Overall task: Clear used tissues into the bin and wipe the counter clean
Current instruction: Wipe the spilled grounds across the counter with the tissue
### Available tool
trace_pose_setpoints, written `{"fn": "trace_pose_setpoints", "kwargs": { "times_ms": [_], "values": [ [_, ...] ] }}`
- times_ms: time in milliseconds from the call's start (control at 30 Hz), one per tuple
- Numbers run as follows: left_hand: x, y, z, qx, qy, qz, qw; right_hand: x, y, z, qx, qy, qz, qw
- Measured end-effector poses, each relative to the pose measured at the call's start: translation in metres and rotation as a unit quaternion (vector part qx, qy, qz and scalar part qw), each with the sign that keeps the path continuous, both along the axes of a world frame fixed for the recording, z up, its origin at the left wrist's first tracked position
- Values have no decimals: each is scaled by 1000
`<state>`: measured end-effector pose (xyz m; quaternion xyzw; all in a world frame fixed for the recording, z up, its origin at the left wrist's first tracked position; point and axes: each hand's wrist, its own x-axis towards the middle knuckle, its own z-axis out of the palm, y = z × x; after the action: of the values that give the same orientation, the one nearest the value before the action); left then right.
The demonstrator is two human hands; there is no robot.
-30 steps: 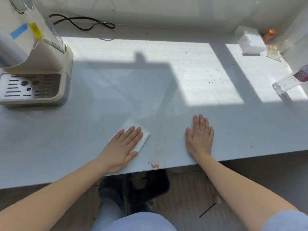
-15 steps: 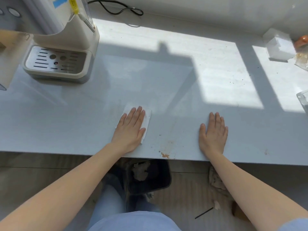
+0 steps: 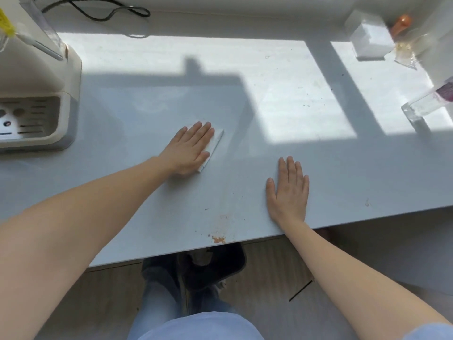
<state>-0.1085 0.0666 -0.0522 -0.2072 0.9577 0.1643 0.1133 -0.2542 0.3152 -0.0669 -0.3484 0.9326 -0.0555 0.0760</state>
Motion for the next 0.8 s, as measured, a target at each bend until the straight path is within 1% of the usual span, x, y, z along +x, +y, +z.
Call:
{"fn": "trace_pose_setpoints", "kwargs": {
  "times_ms": [67, 133, 233, 333, 433, 500, 567, 667, 800],
  "values": [
    [-13, -5, -1, -10, 7, -62, 998, 0, 0, 0, -5, -5, -4, 1000],
    [-21, -5, -4, -20, 11, -156, 987, 0, 0, 1, -4, -8, -6, 1000],
    [-25, -2, -3, -27, 4, -278, 960, 0, 0, 2, 4, -11, -6, 1000],
    [-18, 10, 1, -13, -7, -362, 932, 0, -1, 4, 5, -16, -9, 1000],
    [3, 42, -1, 12, 1, -438, 899, 1, -1, 6, -2, -18, -12, 1000],
    [13, 55, -2, 20, 4, -452, 892, 1, 0, 5, -5, -16, -13, 1000],
    [17, 58, -1, 25, 3, -435, 900, 1, 0, 5, -8, -16, -12, 1000],
    [23, 66, 0, 38, 4, -388, 921, 0, 0, 4, -15, -16, -12, 1000],
    [45, 88, 2, 69, 2, -289, 955, 0, 0, 3, -23, -14, -12, 1000]
  ]
}}
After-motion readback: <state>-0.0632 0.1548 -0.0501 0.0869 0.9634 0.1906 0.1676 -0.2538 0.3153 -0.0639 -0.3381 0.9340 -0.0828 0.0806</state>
